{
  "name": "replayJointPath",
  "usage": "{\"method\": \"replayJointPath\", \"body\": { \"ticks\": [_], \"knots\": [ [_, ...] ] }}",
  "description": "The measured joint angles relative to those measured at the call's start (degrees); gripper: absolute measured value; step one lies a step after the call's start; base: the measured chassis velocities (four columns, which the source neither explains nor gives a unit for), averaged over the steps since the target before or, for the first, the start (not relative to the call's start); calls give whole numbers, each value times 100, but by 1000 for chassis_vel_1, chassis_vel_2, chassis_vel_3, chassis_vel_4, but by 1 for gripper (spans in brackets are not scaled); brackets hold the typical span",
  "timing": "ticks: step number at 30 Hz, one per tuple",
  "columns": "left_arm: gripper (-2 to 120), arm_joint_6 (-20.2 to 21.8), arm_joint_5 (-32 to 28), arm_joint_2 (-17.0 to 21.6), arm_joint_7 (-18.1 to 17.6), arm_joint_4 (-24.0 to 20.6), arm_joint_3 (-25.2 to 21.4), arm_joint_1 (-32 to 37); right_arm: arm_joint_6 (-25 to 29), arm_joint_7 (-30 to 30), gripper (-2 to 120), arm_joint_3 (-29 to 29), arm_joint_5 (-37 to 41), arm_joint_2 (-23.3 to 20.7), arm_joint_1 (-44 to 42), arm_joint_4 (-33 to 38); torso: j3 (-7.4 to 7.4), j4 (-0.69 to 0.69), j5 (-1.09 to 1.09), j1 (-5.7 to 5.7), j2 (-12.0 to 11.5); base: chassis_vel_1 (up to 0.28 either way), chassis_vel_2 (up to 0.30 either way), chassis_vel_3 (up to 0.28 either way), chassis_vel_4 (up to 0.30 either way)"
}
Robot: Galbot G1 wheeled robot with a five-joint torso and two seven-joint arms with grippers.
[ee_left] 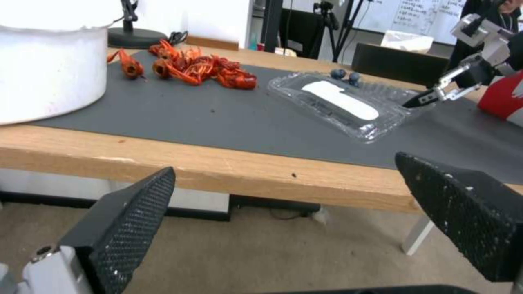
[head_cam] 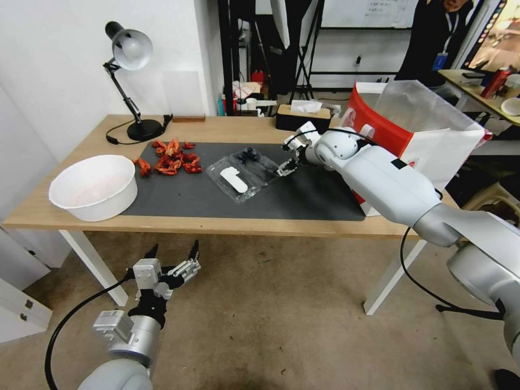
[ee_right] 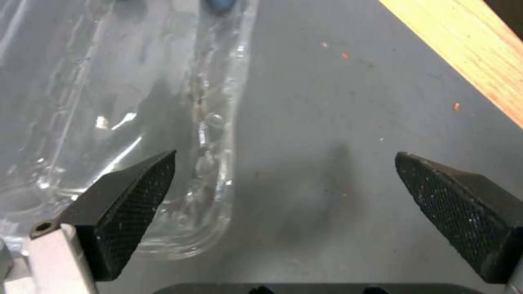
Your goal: Close the takeout container lid, then place the container into the takeout bag.
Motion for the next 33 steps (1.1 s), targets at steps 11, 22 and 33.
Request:
{"method": "replayJointPath", "body": {
  "ticks": [11,22,33],
  "knots": [
    [100,-3,-36,45,-15,19,10,-40,-2,30,100,-348,243,-332,101,485,0,-2,0,0,0,0,0,0,0],
    [100,-9,-62,85,-36,65,12,-76,-2,37,100,-533,429,-601,106,903,0,-1,0,0,0,0,0,0,0],
    [100,-29,-79,126,-59,97,9,-90,-2,125,100,-680,602,-743,74,1198,0,-1,0,0,0,0,0,0,0]
  ]
}}
